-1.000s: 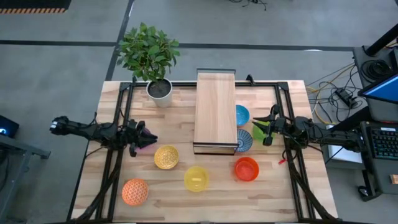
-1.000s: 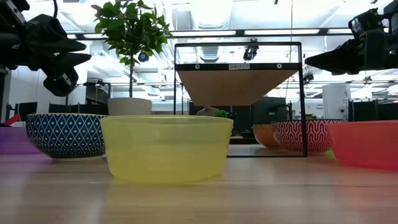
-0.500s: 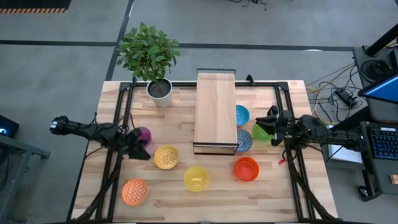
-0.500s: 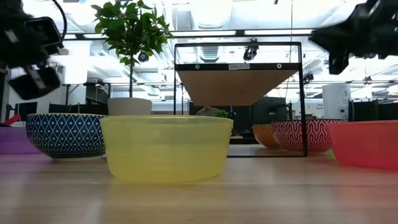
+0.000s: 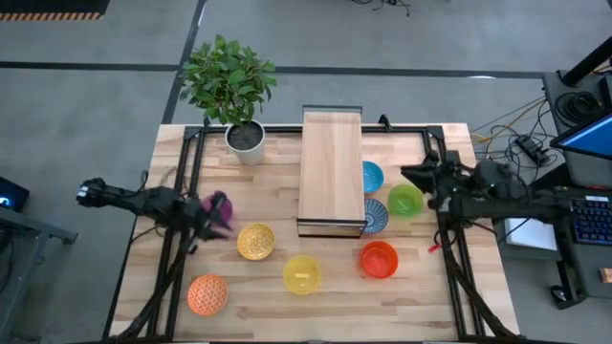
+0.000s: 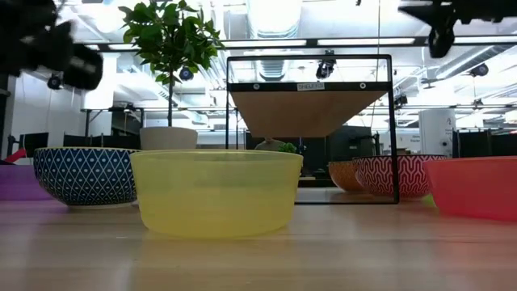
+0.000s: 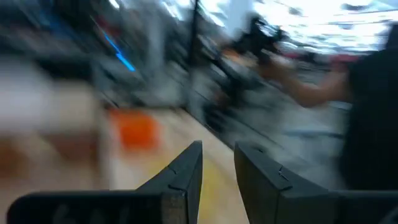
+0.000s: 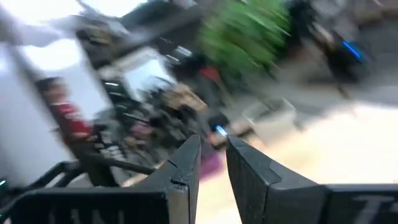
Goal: Place and stack bowls onto a shelf
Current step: Put the blue patterned bowl on the shelf
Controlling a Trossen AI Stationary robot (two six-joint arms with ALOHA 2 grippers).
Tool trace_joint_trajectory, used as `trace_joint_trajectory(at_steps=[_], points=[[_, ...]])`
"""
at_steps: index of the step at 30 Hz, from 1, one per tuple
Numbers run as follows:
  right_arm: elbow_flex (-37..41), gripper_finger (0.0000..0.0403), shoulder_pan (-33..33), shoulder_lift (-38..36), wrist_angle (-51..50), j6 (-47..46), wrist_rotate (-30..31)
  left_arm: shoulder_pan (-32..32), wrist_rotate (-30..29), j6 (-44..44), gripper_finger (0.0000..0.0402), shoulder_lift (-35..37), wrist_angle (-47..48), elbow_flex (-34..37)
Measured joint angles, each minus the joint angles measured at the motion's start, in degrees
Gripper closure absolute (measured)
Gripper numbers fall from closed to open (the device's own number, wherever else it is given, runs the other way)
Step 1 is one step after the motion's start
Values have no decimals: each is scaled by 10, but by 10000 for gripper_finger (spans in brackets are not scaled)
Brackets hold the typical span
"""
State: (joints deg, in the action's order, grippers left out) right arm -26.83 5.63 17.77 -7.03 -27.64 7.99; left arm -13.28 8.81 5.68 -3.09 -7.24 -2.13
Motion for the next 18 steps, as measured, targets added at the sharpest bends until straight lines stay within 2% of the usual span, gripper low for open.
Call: trace_joint_trajectory(at_steps=[3,8,10,14,18], points=[[-83,335,0,54,-185,-85,58,0,-71,-5,325,0,-80,0],[-198,335,0,159,-442,-230,132,0,-137,-17,325,0,-200,0],[-227,335,2,202,-498,-261,156,0,-162,-44,325,1,-216,-1],[-273,335,34,291,-556,-277,142,0,-208,-81,325,-7,-195,-20],[-309,335,100,367,-566,-218,125,1,-218,-105,325,-33,-180,-50]])
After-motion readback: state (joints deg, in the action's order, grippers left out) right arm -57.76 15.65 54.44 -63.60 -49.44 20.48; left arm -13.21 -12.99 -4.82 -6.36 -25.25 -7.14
